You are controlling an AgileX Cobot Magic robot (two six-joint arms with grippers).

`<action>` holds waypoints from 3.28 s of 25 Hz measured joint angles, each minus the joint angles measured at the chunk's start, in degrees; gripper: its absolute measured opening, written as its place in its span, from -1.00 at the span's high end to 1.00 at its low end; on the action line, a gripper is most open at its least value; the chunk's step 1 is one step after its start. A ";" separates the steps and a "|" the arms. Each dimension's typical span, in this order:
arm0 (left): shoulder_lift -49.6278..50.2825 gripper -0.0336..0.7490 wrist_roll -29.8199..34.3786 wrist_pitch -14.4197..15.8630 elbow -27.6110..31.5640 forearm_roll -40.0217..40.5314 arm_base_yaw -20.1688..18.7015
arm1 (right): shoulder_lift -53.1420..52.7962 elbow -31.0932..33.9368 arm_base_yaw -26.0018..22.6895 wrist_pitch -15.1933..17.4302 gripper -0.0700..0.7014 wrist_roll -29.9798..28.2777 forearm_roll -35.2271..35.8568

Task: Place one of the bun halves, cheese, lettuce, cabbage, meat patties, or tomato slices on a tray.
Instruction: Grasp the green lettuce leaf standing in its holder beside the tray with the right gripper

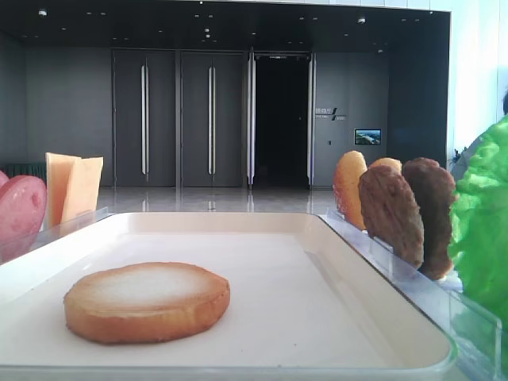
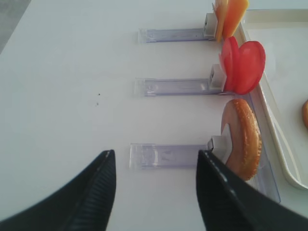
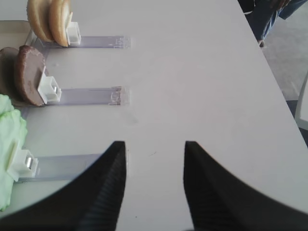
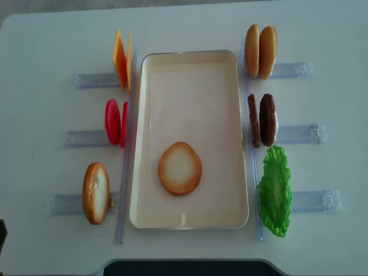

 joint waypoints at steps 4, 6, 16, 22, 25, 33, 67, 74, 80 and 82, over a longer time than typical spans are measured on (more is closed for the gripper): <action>0.00 -0.13 0.00 0.00 0.00 0.07 0.00 | 0.00 0.00 0.00 0.00 0.09 0.00 0.00; 0.00 -0.13 0.00 0.00 0.00 0.07 0.00 | 0.00 0.00 0.00 0.00 0.09 0.00 0.00; 0.00 -0.13 0.00 0.00 0.00 0.07 0.00 | 0.08 0.00 0.00 0.27 0.09 0.00 0.00; 0.00 -0.04 0.00 0.00 0.00 0.07 0.00 | 14.34 -4.15 0.00 4.16 0.09 0.47 0.00; 0.00 0.02 0.00 0.00 0.00 0.07 0.00 | 25.01 -7.77 0.00 4.82 0.09 2.42 0.39; 0.00 0.03 0.00 0.00 0.00 0.07 0.00 | 45.48 -14.23 0.00 4.77 0.09 2.99 1.22; 0.00 0.03 0.00 -0.05 0.00 0.21 0.02 | 57.17 -14.62 40.15 -5.27 0.05 28.77 6.66; 0.00 0.03 0.00 -0.05 0.00 0.21 0.02 | 60.50 -16.14 40.15 -8.31 -0.05 29.28 4.71; 0.00 0.03 0.00 -0.05 0.00 0.21 0.02 | 63.50 -16.14 40.15 -8.96 -0.32 29.52 4.16; 0.00 0.03 0.00 -0.05 0.00 0.21 0.02 | 63.89 -16.14 40.15 -9.71 -0.33 29.51 4.01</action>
